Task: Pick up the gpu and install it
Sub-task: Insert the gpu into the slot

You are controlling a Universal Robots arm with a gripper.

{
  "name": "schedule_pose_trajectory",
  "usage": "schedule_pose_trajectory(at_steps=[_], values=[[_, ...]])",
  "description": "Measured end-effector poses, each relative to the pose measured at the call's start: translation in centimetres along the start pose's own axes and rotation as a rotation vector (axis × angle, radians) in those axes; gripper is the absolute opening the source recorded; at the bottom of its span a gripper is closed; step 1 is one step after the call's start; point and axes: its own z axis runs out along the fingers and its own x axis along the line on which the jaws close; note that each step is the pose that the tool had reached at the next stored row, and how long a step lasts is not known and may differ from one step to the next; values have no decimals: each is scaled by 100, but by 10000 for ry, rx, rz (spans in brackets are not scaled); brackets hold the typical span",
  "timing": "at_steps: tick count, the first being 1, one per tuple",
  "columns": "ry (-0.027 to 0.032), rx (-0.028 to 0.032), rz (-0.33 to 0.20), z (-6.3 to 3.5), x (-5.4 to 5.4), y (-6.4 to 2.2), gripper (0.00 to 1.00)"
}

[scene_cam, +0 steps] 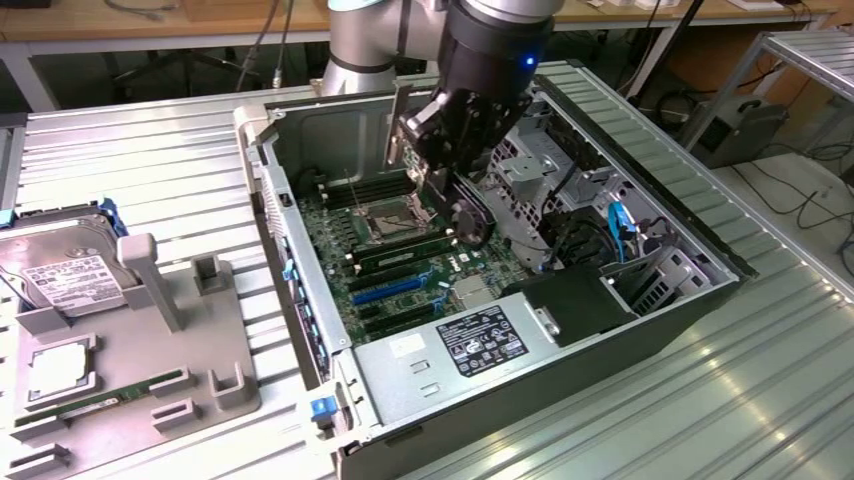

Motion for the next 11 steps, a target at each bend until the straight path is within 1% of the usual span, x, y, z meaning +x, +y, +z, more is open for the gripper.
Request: schedule_pose_trajectory(at_steps=[1,2,6,9,11], values=[[19,-3,-342,10,0,-1,26],[31,-4,-562,17,0,-1,26],[43,0,-1548,40,0,-2,26],[74,-1,-2485,68,1,-4,26],[87,-2,-2866,79,1,-4,26]])
